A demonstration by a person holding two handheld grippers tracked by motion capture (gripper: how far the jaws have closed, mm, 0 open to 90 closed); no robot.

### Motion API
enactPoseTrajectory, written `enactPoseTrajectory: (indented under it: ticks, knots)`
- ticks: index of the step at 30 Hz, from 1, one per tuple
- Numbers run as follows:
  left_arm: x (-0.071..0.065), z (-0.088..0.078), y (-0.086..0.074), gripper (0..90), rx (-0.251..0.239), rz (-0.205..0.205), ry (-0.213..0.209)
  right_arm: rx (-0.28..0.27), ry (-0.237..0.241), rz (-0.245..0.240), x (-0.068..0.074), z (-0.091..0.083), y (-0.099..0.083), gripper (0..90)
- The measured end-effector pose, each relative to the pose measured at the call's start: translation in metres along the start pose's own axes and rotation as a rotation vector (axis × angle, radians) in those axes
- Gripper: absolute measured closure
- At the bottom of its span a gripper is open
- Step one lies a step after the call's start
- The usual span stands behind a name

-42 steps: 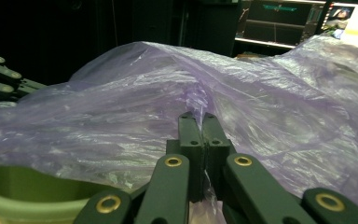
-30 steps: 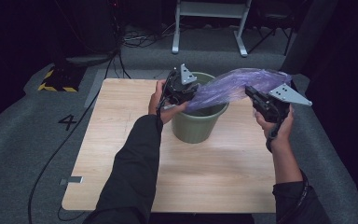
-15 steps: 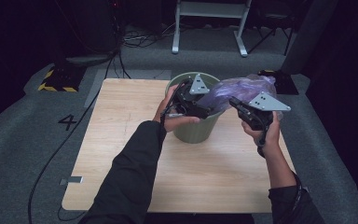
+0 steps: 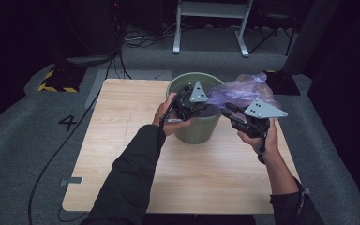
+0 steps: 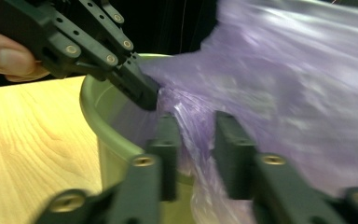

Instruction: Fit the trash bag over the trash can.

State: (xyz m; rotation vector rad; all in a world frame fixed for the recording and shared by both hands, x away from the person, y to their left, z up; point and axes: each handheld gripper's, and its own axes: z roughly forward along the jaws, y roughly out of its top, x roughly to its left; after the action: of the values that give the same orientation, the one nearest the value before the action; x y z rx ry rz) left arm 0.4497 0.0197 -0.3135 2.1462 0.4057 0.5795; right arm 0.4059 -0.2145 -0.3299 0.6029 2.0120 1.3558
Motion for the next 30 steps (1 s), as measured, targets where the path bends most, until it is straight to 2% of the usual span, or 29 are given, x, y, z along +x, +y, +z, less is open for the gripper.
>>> enactPoseTrajectory:
  ticks: [4,6,13,17,20,24,27,29,30]
  knots:
    - [0.01,-0.004,-0.007,89.2,0.008,-0.023,0.031,0.0,0.024,0.032,-0.003,-0.008,-0.002,54.0]
    - [0.014,-0.005,-0.011,89.1,0.015,-0.029,0.045,-0.009,0.014,0.054,-0.005,-0.014,-0.002,49.0]
    - [0.026,-0.011,-0.026,89.0,0.008,-0.07,0.058,-0.031,-0.058,0.05,-0.011,-0.038,-0.007,30.0]
    - [0.028,-0.013,-0.031,88.5,0.003,-0.072,0.057,-0.041,-0.121,0.036,-0.016,-0.047,-0.012,24.7]
    - [0.031,-0.016,-0.034,88.3,0.003,-0.08,0.054,-0.063,-0.147,0.058,-0.025,-0.051,-0.015,23.0]
    - [0.035,-0.017,-0.037,87.7,0.004,-0.086,0.037,-0.058,-0.191,0.06,-0.039,-0.051,-0.015,22.1]
    - [0.035,-0.016,-0.037,86.5,0.009,-0.081,0.029,-0.065,-0.164,0.074,-0.048,-0.046,-0.01,21.0]
    - [0.035,-0.016,-0.038,85.7,0.007,-0.084,0.024,-0.063,-0.172,0.077,-0.05,-0.044,-0.008,21.1]
    - [0.035,-0.016,-0.038,85.5,0.006,-0.081,0.024,-0.074,-0.154,0.114,-0.055,-0.042,-0.006,21.2]
